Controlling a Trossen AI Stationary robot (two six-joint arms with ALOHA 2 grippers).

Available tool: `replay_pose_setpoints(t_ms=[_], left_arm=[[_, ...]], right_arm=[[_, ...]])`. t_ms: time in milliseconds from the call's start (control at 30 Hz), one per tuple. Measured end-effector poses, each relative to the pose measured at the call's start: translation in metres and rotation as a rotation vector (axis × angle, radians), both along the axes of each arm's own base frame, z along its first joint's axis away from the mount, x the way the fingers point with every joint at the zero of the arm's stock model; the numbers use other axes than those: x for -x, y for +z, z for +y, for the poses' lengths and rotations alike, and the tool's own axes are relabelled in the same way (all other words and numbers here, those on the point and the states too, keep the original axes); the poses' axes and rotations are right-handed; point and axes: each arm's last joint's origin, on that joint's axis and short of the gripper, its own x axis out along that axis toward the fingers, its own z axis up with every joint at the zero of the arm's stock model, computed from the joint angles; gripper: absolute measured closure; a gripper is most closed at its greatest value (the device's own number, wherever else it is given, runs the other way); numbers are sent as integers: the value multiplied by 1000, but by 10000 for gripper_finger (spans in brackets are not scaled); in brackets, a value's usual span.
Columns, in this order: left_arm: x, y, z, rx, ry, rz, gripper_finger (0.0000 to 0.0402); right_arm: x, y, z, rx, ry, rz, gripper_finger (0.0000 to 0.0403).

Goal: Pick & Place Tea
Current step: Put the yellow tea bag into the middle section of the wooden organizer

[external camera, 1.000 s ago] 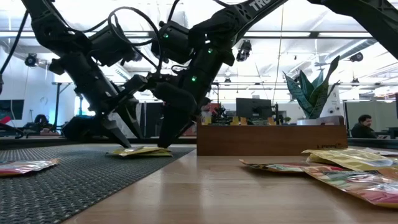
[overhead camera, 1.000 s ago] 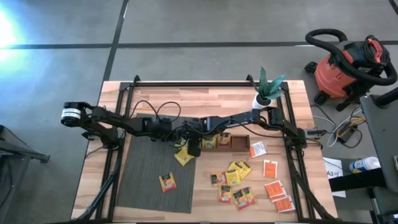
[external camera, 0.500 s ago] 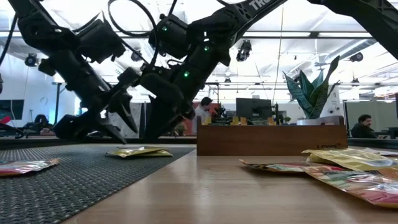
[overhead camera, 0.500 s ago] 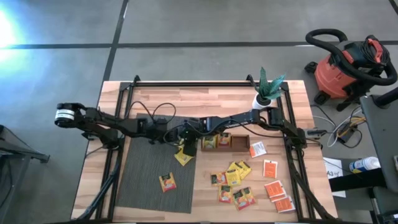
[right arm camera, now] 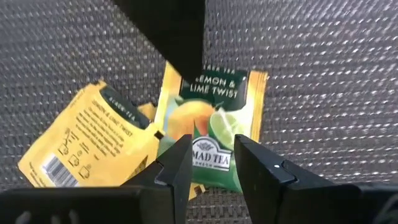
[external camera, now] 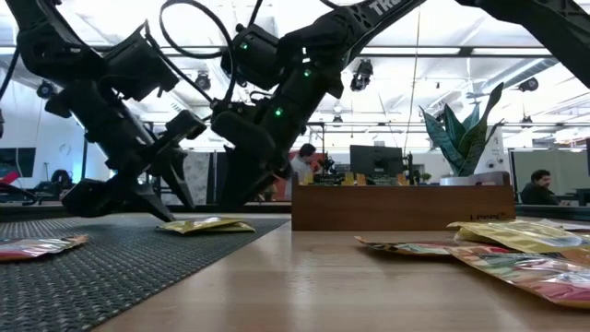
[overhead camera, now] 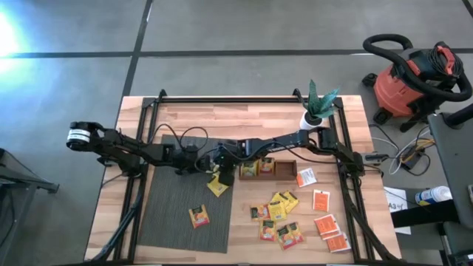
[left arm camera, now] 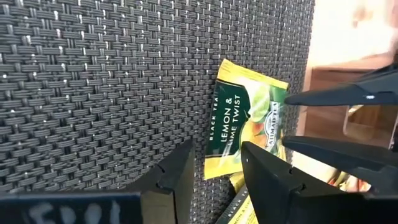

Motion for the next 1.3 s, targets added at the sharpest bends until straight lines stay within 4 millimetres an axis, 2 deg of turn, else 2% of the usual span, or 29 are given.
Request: replay_pose_setpoints(t_ms=[267,533,733,900,1133,1300], left_arm=[[-6,5,1,-22,7,-94,266],[-17,-10,0,-14,4,-88,266],[-21,-10,-1,-11,-14,-93,266],[-18,-9,-1,-19,-21,-75,266],[-18,-9,-1,-20,-19,-67,266],[-18,-9,0,-24,-14,-74,266]], right_arm=[[1,-2,-2,-38,-51,7,284],[4,-7,-3,-45,-62,22,284],[8,-13,-3,-46,-61,55,284],[11,-5,-3,-43,-57,59,284],[16,21,-5,-14,-15,57,284],[16,12,-6,-71,-2,86,284]])
